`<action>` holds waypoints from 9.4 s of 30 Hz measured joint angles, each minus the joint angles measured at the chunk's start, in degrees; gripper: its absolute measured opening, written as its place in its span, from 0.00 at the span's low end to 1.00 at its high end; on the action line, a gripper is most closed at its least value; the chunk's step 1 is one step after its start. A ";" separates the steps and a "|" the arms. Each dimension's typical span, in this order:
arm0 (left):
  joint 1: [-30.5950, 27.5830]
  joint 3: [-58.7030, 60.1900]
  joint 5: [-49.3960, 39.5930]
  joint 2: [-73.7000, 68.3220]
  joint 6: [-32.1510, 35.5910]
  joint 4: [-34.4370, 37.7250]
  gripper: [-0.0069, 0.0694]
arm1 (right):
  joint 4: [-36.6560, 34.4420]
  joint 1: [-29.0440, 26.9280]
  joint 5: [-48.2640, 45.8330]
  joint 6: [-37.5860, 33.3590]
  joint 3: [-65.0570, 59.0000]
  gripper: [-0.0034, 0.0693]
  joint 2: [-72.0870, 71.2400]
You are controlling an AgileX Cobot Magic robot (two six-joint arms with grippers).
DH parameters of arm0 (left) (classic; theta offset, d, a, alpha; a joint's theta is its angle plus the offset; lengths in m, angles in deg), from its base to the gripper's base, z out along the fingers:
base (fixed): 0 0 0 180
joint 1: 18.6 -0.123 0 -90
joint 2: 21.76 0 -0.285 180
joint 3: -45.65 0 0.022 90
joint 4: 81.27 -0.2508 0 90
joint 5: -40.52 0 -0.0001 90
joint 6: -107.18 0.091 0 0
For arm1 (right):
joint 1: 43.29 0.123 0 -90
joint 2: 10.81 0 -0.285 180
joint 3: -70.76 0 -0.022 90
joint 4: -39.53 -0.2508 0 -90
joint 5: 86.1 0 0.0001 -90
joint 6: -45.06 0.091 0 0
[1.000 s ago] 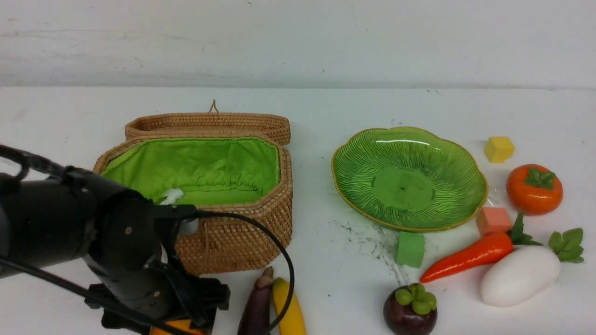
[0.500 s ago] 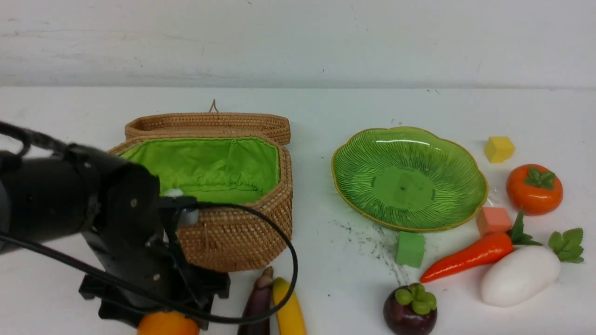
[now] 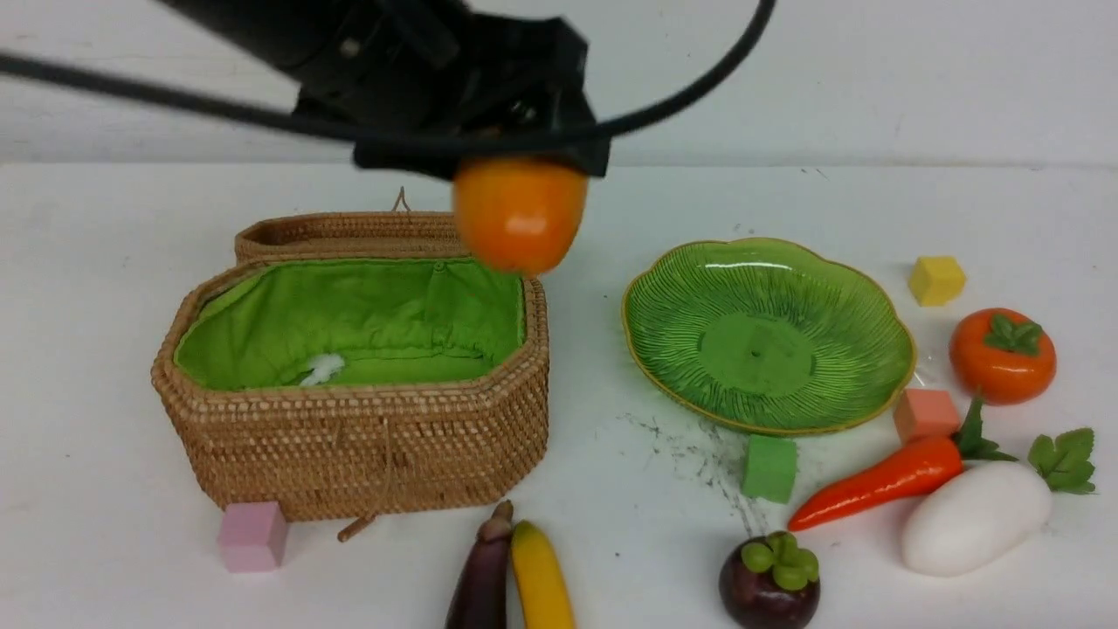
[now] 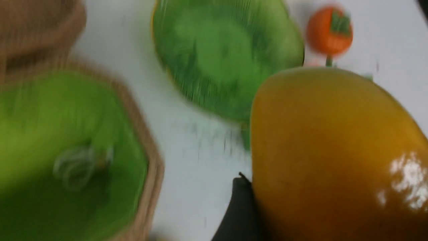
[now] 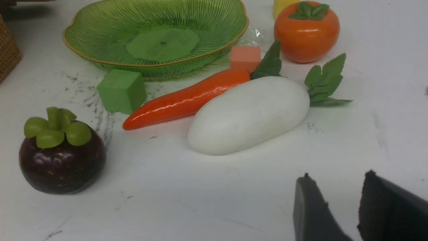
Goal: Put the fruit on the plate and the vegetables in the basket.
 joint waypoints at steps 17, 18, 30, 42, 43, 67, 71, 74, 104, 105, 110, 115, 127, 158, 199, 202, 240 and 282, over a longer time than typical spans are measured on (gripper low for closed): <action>7.11 -35.51 8.51 -45.39 1.42 0.03 0.85 | 0.00 0.00 0.00 0.00 0.00 0.38 0.00; 7.11 -35.51 9.16 -45.89 1.47 -0.09 0.85 | 0.00 0.00 0.05 0.00 0.00 0.38 0.00; 6.88 -35.51 9.66 -46.40 2.28 -0.17 0.89 | 0.00 0.00 0.04 0.00 0.00 0.38 0.00; 6.88 -35.51 7.76 -45.08 2.28 -2.56 0.90 | 0.00 0.00 0.04 0.00 0.00 0.38 0.00; 6.88 -35.51 7.71 -45.08 2.28 -2.62 0.90 | 0.00 0.00 0.04 0.00 0.00 0.38 0.00; 6.58 -35.51 1.86 -42.43 1.54 -3.45 0.95 | 0.00 0.00 0.04 0.00 0.00 0.38 0.00; 4.53 -34.27 -9.23 -32.30 2.84 -2.89 0.94 | 0.00 0.00 0.04 0.00 0.00 0.38 0.00; 3.42 -27.15 -11.65 -21.89 4.90 -3.49 0.93 | 0.00 0.00 0.04 0.00 0.00 0.38 0.00; 14.36 39.93 1.13 12.14 -10.40 -11.63 0.78 | 0.00 0.00 0.04 0.00 0.00 0.38 0.00; 14.36 39.93 1.76 11.33 -10.40 -11.00 0.78 | 0.00 0.00 0.04 0.00 0.00 0.38 0.00; 14.36 39.93 4.05 5.47 -10.29 -9.70 0.78 | 0.00 0.00 0.04 0.00 0.00 0.38 0.00; 14.36 39.93 8.01 -1.25 -10.12 -7.19 0.78 | 0.00 0.00 0.04 0.00 0.00 0.38 0.00; 14.36 39.93 13.56 -6.46 -9.73 -4.56 0.78 | 0.00 0.00 0.04 0.00 0.00 0.38 0.00; 14.40 26.63 -0.25 -1.34 6.70 13.12 0.48 | 0.00 0.00 0.04 0.00 0.00 0.38 0.00; 14.40 -34.17 15.44 -47.00 -26.71 -30.18 0.91 | 0.00 0.00 0.04 0.00 0.00 0.38 0.00; 14.40 -34.17 11.46 -45.33 -25.37 -28.99 0.94 | 0.00 0.00 0.04 0.00 0.00 0.38 0.00; 11.19 37.07 10.15 2.33 -24.71 -16.25 0.79 | 0.00 0.00 0.04 0.00 0.00 0.38 0.00; -7.80 12.99 0.15 7.18 -30.22 -27.79 0.54 | 0.00 0.00 0.04 0.00 0.00 0.38 0.00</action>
